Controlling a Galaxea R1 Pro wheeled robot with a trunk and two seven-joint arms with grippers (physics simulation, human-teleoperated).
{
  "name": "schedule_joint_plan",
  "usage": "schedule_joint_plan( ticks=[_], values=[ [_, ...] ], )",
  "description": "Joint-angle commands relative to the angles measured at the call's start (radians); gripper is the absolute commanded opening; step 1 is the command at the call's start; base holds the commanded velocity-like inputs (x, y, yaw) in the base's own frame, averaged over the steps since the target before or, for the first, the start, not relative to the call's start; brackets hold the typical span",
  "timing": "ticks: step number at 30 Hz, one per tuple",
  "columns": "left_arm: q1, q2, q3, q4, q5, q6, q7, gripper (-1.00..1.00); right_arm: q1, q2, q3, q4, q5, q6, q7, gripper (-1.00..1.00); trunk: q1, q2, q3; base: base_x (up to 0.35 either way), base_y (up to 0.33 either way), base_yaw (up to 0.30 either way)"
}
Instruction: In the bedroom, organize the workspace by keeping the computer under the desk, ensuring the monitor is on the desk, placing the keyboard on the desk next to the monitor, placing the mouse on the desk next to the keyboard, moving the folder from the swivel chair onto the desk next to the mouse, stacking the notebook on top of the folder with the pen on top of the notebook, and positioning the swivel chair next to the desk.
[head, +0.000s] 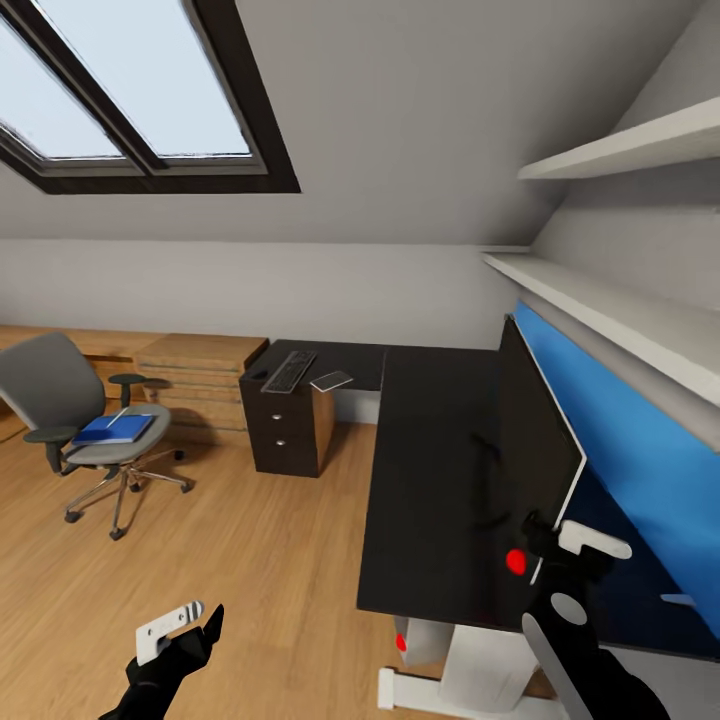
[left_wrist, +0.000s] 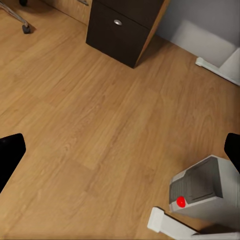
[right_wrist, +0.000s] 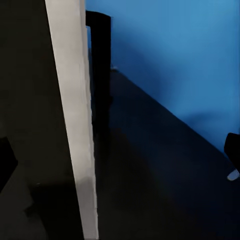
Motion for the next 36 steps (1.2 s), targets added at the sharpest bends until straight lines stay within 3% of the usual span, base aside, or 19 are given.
schedule_joint_plan(
  ticks=[1, 9, 32, 36],
  values=[
    [0.000, -0.001, 0.002, -0.002, 0.010, 0.007, -0.003, 1.00, -0.001, -0.001, 0.003, -0.002, -0.004, 0.005, -0.007, 1.00, 0.001, -0.002, -0.002, -0.003, -0.257, 0.000],
    [0.000, 0.000, 0.003, -0.001, 0.010, 0.007, -0.003, 1.00, -0.001, -0.001, 0.002, -0.004, -0.004, 0.004, -0.007, 1.00, 0.001, -0.002, -0.002, 0.000, -0.219, 0.000],
    [0.000, 0.000, 0.004, -0.001, 0.010, 0.007, -0.002, 1.00, -0.001, -0.001, 0.003, -0.007, -0.004, -0.029, -0.002, 1.00, 0.001, -0.002, -0.002, 0.000, -0.004, 0.000],
    [0.000, 0.000, 0.004, -0.001, 0.011, 0.007, -0.002, 1.00, -0.001, -0.001, 0.003, -0.005, -0.005, -0.029, -0.002, 1.00, 0.001, -0.002, -0.002, -0.256, 0.000, 0.000]
  ],
)
